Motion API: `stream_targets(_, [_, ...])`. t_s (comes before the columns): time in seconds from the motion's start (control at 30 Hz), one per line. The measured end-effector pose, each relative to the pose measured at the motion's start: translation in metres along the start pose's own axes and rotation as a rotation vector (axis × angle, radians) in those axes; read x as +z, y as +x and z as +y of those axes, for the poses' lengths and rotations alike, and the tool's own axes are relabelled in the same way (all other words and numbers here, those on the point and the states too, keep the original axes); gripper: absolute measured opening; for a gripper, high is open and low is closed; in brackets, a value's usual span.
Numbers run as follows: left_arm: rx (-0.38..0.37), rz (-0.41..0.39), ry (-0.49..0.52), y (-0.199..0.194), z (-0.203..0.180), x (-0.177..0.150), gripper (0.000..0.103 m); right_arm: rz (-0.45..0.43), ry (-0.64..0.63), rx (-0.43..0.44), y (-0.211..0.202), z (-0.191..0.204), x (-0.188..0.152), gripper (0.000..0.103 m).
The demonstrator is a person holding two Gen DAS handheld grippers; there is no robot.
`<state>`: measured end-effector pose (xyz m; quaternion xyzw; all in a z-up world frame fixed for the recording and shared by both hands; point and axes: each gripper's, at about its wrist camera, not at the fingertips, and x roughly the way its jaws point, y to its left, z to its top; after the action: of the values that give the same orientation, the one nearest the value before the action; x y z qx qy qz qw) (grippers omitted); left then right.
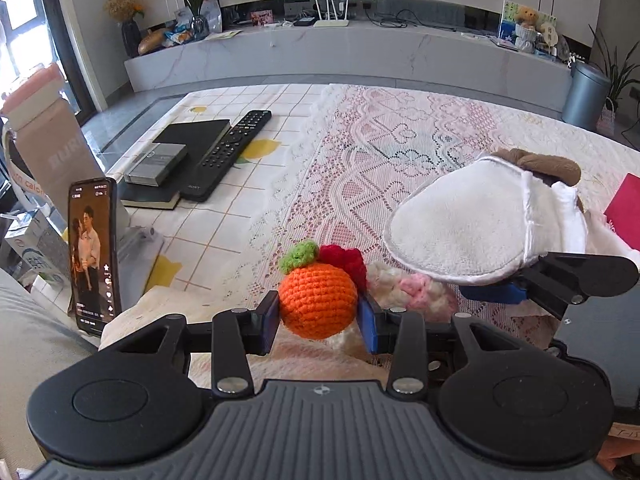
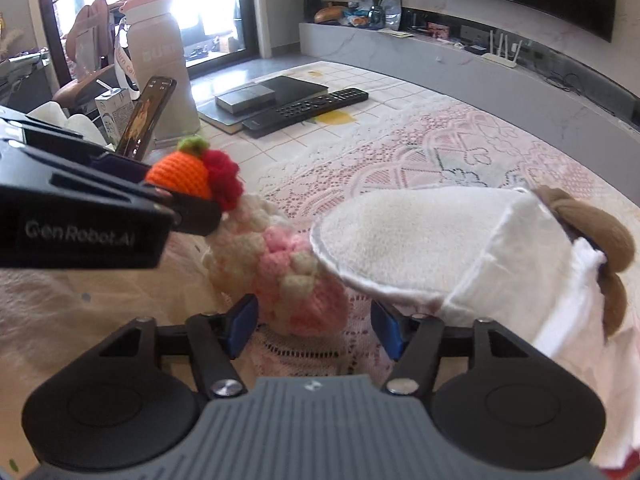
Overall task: Organize soft objects
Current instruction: 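Grasp the orange crocheted fruit with the left gripper while the right gripper grasps the pink-white crocheted ball, then carry both crocheted toys into the orange shoebox and open both grippers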
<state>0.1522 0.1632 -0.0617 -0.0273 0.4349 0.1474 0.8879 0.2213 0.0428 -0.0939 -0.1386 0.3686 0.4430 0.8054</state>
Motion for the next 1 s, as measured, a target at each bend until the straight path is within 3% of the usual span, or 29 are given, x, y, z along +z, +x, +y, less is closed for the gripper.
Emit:
stream_targets(0.17, [-0.006,0.026,-0.005,0.012,-0.001,0.003,0.046,-0.002,-0.015,0.029,0.013,0.002,0.006,0.066])
stream_targets(0.27, [0.0,0.04,-0.007,0.017,0.0,0.002,0.046,0.0,-0.008,0.029,0.014,0.003,0.008,0.049])
stream_targets(0.33, [0.003,0.044,-0.011,0.018,0.001,0.001,0.046,0.005,0.0,0.009,0.013,0.004,0.008,0.023])
stream_targets(0.43, [0.0,0.035,-0.006,0.016,0.0,0.002,0.046,0.007,0.03,0.02,0.008,0.001,0.005,0.018])
stream_targets(0.7, [0.013,-0.046,-0.002,-0.013,-0.003,0.0,0.046,0.013,0.066,-0.003,-0.024,0.011,-0.003,0.015])
stream_targets(1.0, [-0.025,-0.101,0.018,-0.058,-0.017,-0.002,0.046,-0.044,0.137,-0.07,-0.099,0.019,-0.024,0.016])
